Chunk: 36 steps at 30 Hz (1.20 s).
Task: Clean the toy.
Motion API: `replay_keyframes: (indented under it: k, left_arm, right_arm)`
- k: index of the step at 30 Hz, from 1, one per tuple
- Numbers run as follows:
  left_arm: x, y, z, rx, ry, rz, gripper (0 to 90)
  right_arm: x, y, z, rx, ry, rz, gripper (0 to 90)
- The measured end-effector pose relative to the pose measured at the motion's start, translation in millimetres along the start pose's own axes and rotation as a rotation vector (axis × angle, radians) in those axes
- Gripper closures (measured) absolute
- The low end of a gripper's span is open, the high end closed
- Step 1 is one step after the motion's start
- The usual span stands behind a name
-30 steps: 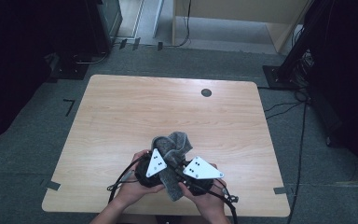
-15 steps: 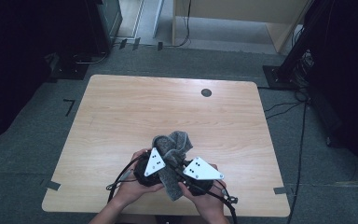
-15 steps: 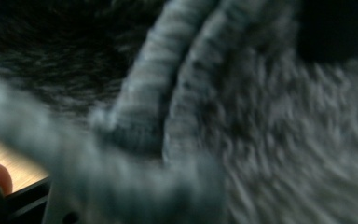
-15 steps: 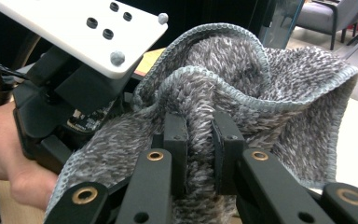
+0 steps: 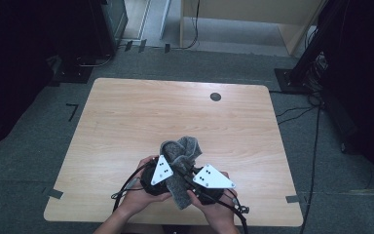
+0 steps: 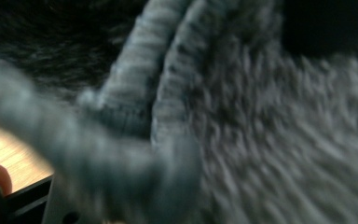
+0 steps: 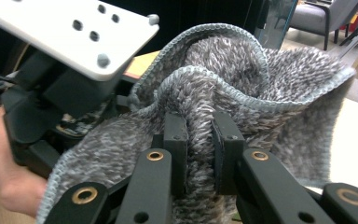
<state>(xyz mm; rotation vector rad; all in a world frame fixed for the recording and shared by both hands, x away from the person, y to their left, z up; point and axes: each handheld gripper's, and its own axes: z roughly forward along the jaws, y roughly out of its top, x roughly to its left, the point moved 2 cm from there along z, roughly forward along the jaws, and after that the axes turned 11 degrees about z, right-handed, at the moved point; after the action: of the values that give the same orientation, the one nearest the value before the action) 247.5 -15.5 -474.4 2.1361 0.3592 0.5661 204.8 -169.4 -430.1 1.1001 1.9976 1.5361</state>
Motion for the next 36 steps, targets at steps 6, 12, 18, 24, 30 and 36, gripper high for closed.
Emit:
replay_keyframes:
  k: [6, 12, 18, 24, 30, 36]
  left_arm:
    - [4.1, -1.1, -1.4, -0.013, -0.005, -0.006, 34.1]
    - [5.7, -0.8, 1.9, -0.026, -0.074, -0.042, 34.3]
    - [3.6, -1.1, 6.7, -0.009, -0.075, -0.043, 34.4]
    - [3.7, -0.1, 2.1, 0.035, -0.053, -0.045, 34.3]
    - [3.4, 0.2, -1.9, 0.019, -0.052, -0.052, 34.3]
    - [3.2, 1.4, -4.4, -0.017, -0.052, -0.046, 34.3]
  right_arm:
    - [-26.0, 1.1, -7.2, -0.024, -0.075, 0.082, 79.7]
    - [-1.5, -1.2, -3.1, -0.019, 0.018, 0.018, 79.4]
    - [-14.9, 0.3, -6.2, -0.002, -0.056, 0.044, 79.3]
    - [0.4, -2.1, -1.1, 0.017, 0.002, 0.000, 79.1]
    - [-14.7, 1.0, -4.6, 0.003, -0.062, 0.029, 78.9]
    - [10.2, 2.3, -2.7, -0.003, 0.002, -0.043, 79.1]
